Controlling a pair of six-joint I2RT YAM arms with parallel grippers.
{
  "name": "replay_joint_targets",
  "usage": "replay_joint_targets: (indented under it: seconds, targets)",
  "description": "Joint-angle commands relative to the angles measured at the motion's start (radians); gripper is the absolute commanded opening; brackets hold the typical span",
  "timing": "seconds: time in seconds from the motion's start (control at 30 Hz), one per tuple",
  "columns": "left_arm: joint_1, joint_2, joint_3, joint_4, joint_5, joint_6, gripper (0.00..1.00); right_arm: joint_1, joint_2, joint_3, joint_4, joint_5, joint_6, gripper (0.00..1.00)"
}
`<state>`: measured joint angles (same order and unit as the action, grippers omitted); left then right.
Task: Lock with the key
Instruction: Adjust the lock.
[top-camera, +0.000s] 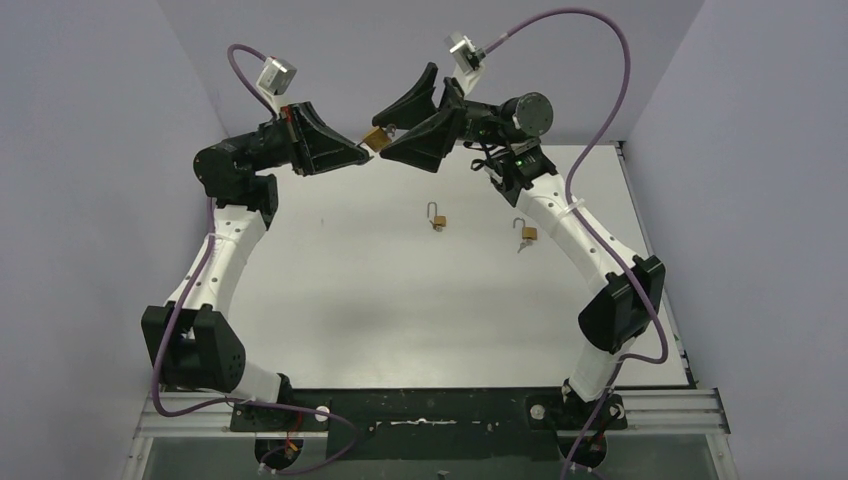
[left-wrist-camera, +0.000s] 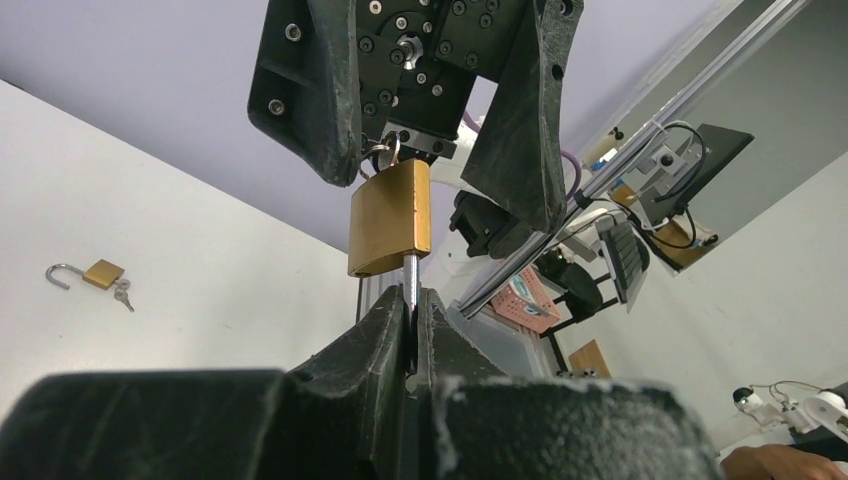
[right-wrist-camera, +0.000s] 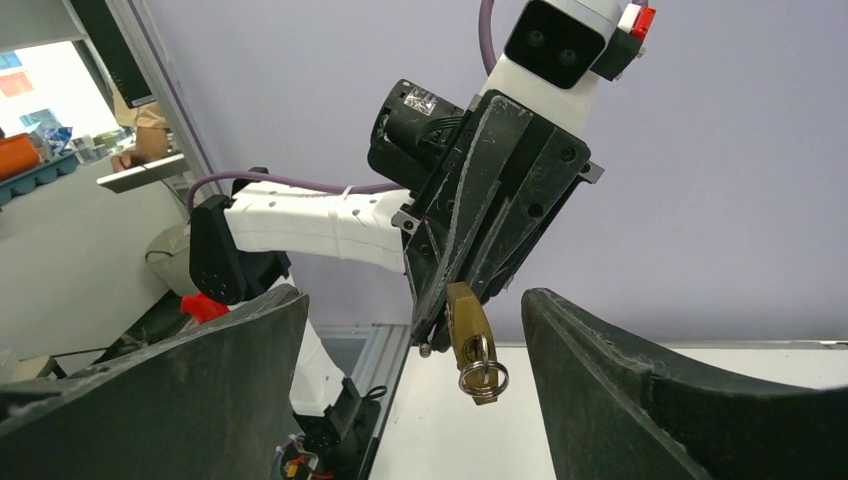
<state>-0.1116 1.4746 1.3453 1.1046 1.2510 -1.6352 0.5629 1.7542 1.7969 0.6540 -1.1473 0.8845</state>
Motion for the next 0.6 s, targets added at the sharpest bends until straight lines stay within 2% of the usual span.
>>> replay_joint_targets:
  seconds: [0.0, 0.3, 0.47, 0.5, 0.57]
  targets:
    - [0.004, 0.000, 0.030, 0.057, -0.022, -0.005, 0.00, 0.002, 0.020, 0.061, 0.070, -0.024, 0.060, 0.78]
    - [0.004, 0.013, 0.044, 0.057, -0.027, -0.005, 0.00, 0.003, 0.019, 0.055, 0.039, -0.027, 0.042, 0.73]
    - [0.004, 0.017, 0.044, 0.060, -0.024, -0.005, 0.00, 0.009, 0.031, 0.076, 0.020, -0.032, 0.044, 0.46]
    - [0.004, 0.018, 0.042, 0.062, -0.025, -0.005, 0.00, 0.011, 0.035, 0.083, 0.013, -0.034, 0.042, 0.42]
    - [0.004, 0.017, 0.039, 0.065, -0.024, -0.005, 0.00, 0.013, 0.041, 0.091, -0.003, -0.037, 0.041, 0.41]
